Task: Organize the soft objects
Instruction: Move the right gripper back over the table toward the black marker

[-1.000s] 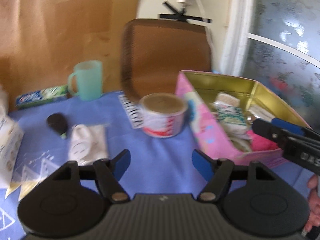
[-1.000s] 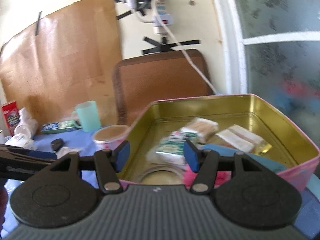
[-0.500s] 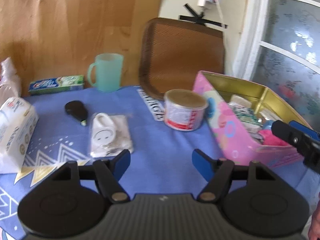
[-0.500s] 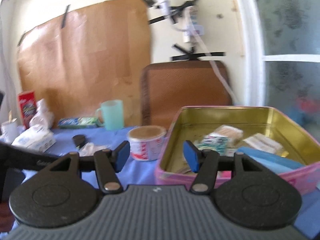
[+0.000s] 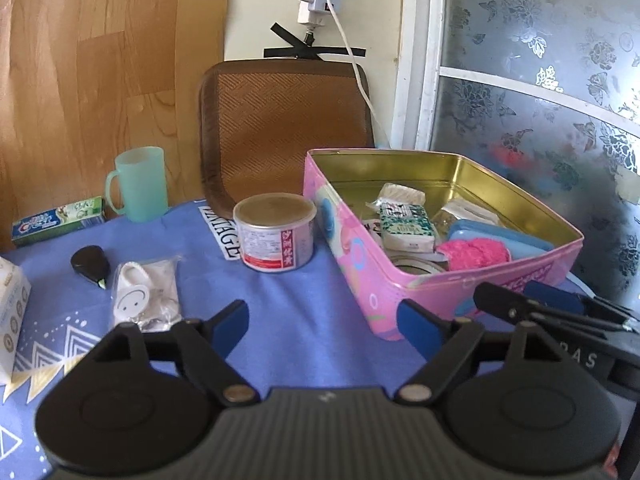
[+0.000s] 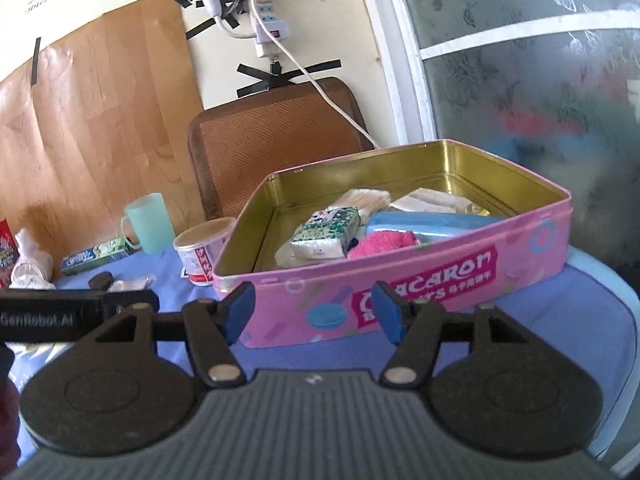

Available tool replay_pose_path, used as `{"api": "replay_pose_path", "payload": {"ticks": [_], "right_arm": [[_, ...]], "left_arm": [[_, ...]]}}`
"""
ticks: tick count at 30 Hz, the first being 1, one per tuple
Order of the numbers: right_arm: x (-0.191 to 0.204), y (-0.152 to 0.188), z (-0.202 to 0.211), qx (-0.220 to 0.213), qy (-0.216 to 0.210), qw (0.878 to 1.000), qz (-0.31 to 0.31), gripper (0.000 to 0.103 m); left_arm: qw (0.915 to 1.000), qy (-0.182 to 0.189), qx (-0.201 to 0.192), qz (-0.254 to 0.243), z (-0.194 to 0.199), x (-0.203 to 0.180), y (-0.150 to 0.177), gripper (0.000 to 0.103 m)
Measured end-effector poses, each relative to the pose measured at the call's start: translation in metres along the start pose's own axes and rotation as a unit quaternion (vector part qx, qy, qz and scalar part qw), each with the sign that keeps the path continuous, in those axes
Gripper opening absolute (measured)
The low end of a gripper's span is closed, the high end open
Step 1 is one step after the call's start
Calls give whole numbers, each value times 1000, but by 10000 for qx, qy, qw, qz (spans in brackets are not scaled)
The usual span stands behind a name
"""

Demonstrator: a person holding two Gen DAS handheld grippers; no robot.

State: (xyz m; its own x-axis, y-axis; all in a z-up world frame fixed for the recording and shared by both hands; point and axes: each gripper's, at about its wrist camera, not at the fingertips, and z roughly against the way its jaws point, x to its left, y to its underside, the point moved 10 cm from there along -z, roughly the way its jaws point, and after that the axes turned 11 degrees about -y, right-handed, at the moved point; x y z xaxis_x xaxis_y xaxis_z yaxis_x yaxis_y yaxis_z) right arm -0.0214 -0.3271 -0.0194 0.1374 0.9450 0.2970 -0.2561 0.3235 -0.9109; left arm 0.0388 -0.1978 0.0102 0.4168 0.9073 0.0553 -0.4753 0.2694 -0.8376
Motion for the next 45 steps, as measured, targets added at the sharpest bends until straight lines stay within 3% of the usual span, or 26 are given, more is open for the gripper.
{"api": "replay_pose_path", "payload": {"ticks": [14,26,45], "right_arm": [[0,-1,3,-83,-64,9999,9,67],[10,-8,9,-324,-75,9994,133,67],[24,-8,4,-298,-222,9989,279,67]], "left_arm": [[9999,55,-15,-113,0,-1,1,87],[9998,-92,-58,-189,0,7,5,88],[9993,-299,-81,-217,0,26,13,89]]}}
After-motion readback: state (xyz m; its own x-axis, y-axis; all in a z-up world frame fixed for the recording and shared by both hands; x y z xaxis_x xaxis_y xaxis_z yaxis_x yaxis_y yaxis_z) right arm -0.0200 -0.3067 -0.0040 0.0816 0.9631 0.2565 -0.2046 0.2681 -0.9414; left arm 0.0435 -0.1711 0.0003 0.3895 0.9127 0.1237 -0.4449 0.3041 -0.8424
